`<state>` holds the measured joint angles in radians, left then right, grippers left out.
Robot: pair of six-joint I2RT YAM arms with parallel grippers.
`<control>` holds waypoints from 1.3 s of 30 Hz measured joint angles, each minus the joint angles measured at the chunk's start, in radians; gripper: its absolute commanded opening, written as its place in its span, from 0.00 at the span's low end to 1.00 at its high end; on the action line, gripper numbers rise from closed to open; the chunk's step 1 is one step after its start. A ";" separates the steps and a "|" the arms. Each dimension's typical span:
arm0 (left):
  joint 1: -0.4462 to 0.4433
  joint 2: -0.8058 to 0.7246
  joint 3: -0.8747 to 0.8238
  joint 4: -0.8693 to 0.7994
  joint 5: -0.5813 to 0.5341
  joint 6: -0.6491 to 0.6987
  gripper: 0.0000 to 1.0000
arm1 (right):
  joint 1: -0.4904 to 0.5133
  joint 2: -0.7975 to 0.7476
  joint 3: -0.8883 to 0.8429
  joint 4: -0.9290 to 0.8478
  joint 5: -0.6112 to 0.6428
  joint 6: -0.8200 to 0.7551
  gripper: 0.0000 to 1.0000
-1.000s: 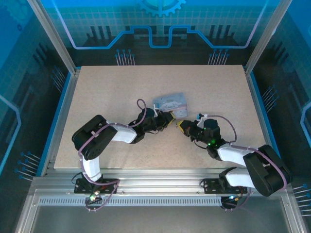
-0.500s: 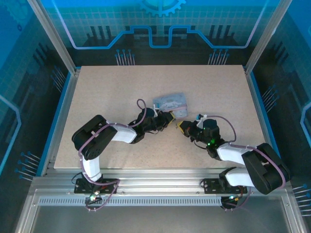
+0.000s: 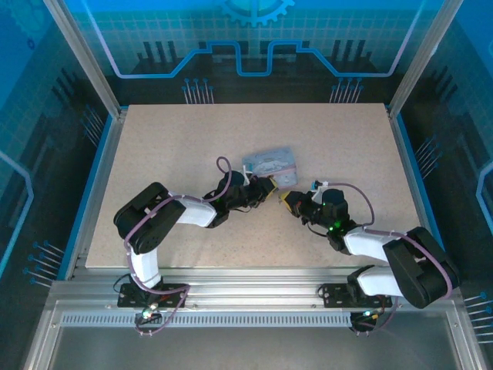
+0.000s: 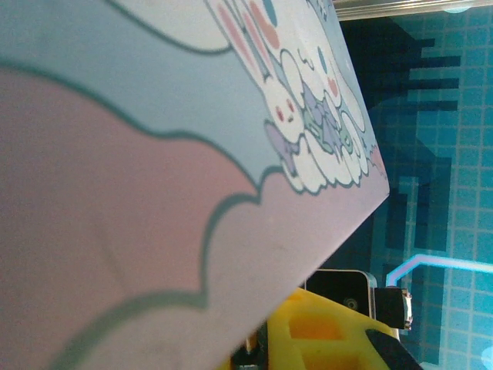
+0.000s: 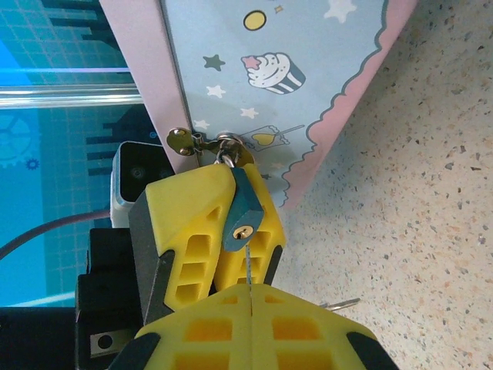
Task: Unlock the padlock with the key
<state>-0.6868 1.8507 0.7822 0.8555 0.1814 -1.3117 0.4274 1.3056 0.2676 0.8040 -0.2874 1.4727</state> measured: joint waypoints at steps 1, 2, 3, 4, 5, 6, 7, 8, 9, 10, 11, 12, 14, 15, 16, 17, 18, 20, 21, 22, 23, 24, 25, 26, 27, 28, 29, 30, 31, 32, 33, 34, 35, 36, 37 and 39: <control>0.002 0.000 0.000 0.001 0.000 0.000 0.00 | 0.000 0.003 0.003 0.003 0.000 0.000 0.00; 0.002 0.000 0.000 0.003 0.000 0.000 0.00 | 0.000 0.006 0.006 0.005 0.000 0.000 0.00; 0.002 0.000 0.000 0.003 0.000 0.000 0.00 | 0.000 0.006 0.008 0.006 0.000 0.000 0.00; 0.002 0.000 0.000 0.003 0.000 0.000 0.00 | 0.000 0.006 0.011 0.008 0.000 0.000 0.00; 0.003 0.000 0.000 0.003 0.000 0.000 0.00 | 0.000 0.006 0.015 0.009 0.000 0.000 0.00; 0.003 0.000 0.000 0.003 0.000 0.000 0.00 | 0.000 0.006 0.017 0.011 0.000 0.000 0.00; 0.003 0.000 0.000 0.003 0.000 0.000 0.00 | 0.000 0.006 0.019 0.013 0.000 0.000 0.00; 0.003 0.000 0.000 0.003 0.000 0.000 0.00 | 0.000 0.006 0.019 0.013 0.000 -0.001 0.00; 0.003 0.000 0.000 0.003 0.000 0.000 0.00 | 0.000 0.006 0.019 0.013 0.000 -0.003 0.00; 0.003 0.000 0.000 0.003 0.000 0.000 0.00 | 0.000 0.006 0.019 0.012 0.000 -0.005 0.00; 0.003 0.000 0.000 0.004 0.000 0.000 0.00 | 0.000 0.006 0.019 0.012 0.000 -0.008 0.00; 0.003 0.000 0.000 0.004 0.000 0.000 0.00 | 0.000 0.006 0.019 0.012 0.000 -0.008 0.00; 0.003 0.001 0.000 0.006 0.000 0.000 0.00 | 0.000 0.006 0.019 0.012 0.000 -0.011 0.00; 0.003 0.001 0.000 0.006 0.000 0.000 0.00 | 0.000 0.006 0.019 0.011 0.000 -0.011 0.00; 0.003 0.001 0.000 0.006 0.000 0.000 0.00 | 0.000 0.006 0.019 0.012 0.000 -0.011 0.00; 0.003 0.001 0.000 0.006 0.000 0.000 0.00 | 0.000 0.006 0.019 0.012 0.000 -0.011 0.00; 0.003 0.001 0.000 0.006 0.000 0.000 0.00 | 0.000 0.006 0.019 0.012 0.000 -0.011 0.00; 0.003 0.001 0.000 0.007 0.000 0.000 0.00 | 0.000 0.006 0.019 0.012 0.000 -0.011 0.00; 0.003 0.001 0.000 0.007 0.000 -0.001 0.00 | 0.000 0.006 0.019 0.012 0.000 -0.011 0.00; 0.003 0.001 0.000 0.007 0.000 -0.003 0.00 | 0.000 0.006 0.019 0.012 0.000 -0.011 0.00; 0.003 0.001 0.000 0.007 0.000 -0.003 0.00 | 0.000 0.006 0.019 0.012 0.000 -0.011 0.00; 0.003 0.001 0.000 0.008 0.000 -0.005 0.00 | 0.000 0.006 0.019 0.012 0.000 -0.011 0.00; 0.003 0.001 0.000 0.008 0.000 -0.007 0.00 | 0.000 0.006 0.019 0.012 0.000 -0.012 0.00; 0.003 0.001 0.000 0.008 0.000 -0.008 0.00 | 0.000 0.006 0.019 0.012 0.000 -0.013 0.00; 0.003 0.001 0.000 0.008 0.000 -0.009 0.00 | 0.000 0.006 0.019 0.011 0.000 -0.014 0.00; 0.004 0.001 0.000 0.008 0.000 -0.011 0.00 | 0.000 0.006 0.019 0.011 0.000 -0.015 0.00; 0.004 0.001 0.000 0.009 0.000 -0.012 0.00 | 0.000 0.006 0.019 0.011 0.000 -0.016 0.00; 0.004 0.001 0.000 0.010 0.000 -0.015 0.00 | 0.000 0.006 0.019 0.010 0.000 -0.016 0.00; 0.004 0.001 0.000 0.010 0.000 -0.016 0.00 | 0.000 0.006 0.019 0.009 0.000 -0.018 0.00; 0.004 0.001 0.000 0.010 0.000 -0.018 0.00 | 0.000 0.006 0.019 0.008 0.000 -0.019 0.00; 0.004 0.001 0.000 0.010 0.000 -0.018 0.00 | 0.000 0.005 0.019 0.008 0.000 -0.019 0.00; 0.004 0.001 0.000 0.010 0.000 -0.018 0.00 | 0.000 0.005 0.019 0.008 0.000 -0.019 0.00; 0.004 0.001 0.000 0.010 0.000 -0.018 0.00 | 0.000 0.005 0.019 0.007 0.000 -0.019 0.00; 0.005 0.001 0.000 0.010 0.000 -0.018 0.00 | 0.000 0.003 0.019 0.006 0.000 -0.020 0.00; 0.005 0.001 0.000 0.010 0.000 -0.018 0.00 | 0.000 0.002 0.019 0.005 0.000 -0.023 0.00; 0.005 0.001 0.000 0.010 0.001 -0.018 0.00 | 0.000 0.000 0.019 0.005 0.000 -0.026 0.00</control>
<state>-0.6823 1.8519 0.7822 0.8658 0.1822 -1.3300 0.4274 1.3060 0.2867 0.8085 -0.2874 1.4464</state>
